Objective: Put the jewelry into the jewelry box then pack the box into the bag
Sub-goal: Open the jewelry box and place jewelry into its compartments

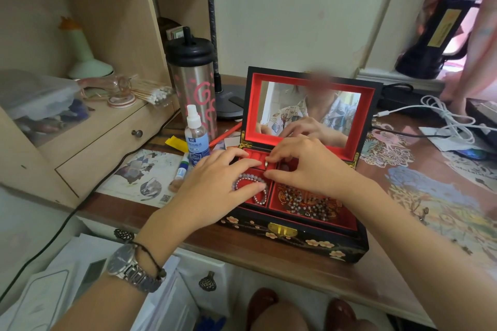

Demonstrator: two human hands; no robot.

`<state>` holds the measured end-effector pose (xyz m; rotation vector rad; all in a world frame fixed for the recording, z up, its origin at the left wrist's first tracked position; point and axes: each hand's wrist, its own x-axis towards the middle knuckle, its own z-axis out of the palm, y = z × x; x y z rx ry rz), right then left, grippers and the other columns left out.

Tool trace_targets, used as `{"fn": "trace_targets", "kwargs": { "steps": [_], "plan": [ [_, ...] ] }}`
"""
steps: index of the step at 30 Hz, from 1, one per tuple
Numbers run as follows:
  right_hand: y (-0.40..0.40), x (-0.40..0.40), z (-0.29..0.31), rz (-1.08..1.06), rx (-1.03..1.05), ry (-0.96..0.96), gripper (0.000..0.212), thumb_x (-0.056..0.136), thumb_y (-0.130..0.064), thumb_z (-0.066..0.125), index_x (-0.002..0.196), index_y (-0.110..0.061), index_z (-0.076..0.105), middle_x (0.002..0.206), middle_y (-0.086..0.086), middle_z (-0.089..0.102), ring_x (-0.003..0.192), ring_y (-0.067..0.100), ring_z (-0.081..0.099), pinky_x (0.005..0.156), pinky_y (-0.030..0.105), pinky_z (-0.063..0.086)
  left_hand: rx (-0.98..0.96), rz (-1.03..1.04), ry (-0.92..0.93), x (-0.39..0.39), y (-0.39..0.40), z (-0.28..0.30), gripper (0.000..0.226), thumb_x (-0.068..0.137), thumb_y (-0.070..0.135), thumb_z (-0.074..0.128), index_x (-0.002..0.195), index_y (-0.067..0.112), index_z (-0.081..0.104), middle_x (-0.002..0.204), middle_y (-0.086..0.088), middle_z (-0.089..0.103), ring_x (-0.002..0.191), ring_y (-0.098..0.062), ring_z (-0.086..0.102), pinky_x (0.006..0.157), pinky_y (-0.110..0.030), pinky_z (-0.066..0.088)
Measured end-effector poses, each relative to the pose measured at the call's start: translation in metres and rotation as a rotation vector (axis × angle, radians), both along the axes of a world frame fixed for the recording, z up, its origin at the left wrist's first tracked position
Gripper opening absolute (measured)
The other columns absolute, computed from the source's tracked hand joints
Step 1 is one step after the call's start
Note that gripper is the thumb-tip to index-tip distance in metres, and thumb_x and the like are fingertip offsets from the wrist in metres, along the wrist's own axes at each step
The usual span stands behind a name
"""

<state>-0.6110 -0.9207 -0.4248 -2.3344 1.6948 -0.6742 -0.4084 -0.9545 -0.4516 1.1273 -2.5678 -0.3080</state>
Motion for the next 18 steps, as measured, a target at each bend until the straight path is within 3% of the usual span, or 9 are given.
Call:
{"fn": "trace_targets", "kwargs": {
  "steps": [4,9,13,16,18],
  "plan": [
    [-0.001,0.0,0.0,-0.005,0.023,0.0,0.033,0.08,-0.042,0.067,0.104,-0.02,0.074,0.105,-0.005,0.071,0.091,0.01,0.062,0.083,0.034,0.054,0.032,0.01,-0.002,-0.001,0.001,0.003,0.057,0.081,0.069,0.034,0.131,0.042,0.042,0.134,0.018,0.039,0.128,-0.007,0.03,0.105,-0.038,0.027],
    [0.004,-0.004,0.009,0.004,0.066,-0.015,0.033,0.081,-0.037,0.07,0.111,-0.023,0.07,0.105,-0.007,0.068,0.086,0.006,0.06,0.076,0.021,0.05,0.056,-0.006,-0.064,-0.001,0.003,0.014,0.055,0.082,0.066,0.041,0.132,0.041,0.042,0.134,0.018,0.04,0.126,-0.007,0.033,0.104,-0.037,0.031],
    [0.019,-0.022,0.025,-0.051,0.037,-0.013,0.032,0.08,-0.032,0.073,0.11,-0.023,0.067,0.104,-0.007,0.068,0.084,0.006,0.06,0.077,0.024,0.05,0.072,-0.032,-0.13,-0.003,0.003,0.03,0.052,0.084,0.06,0.049,0.131,0.037,0.046,0.132,0.017,0.045,0.122,-0.006,0.039,0.102,-0.036,0.035],
    [0.038,-0.045,0.035,-0.115,0.012,0.029,0.032,0.078,-0.034,0.073,0.109,-0.026,0.067,0.103,-0.011,0.067,0.082,-0.002,0.055,0.07,0.013,0.042,0.038,-0.037,-0.183,-0.01,0.006,0.041,0.051,0.084,0.059,0.05,0.128,0.033,0.051,0.132,0.013,0.05,0.122,-0.008,0.042,0.102,-0.036,0.037],
    [0.053,-0.061,0.041,-0.18,0.009,0.052,0.033,0.077,-0.036,0.074,0.109,-0.029,0.067,0.103,-0.011,0.066,0.083,0.002,0.058,0.07,0.018,0.047,-0.009,-0.049,-0.193,-0.018,0.011,0.048,0.049,0.084,0.059,0.049,0.125,0.033,0.053,0.131,0.012,0.052,0.121,-0.008,0.044,0.101,-0.035,0.038]
  ]
}}
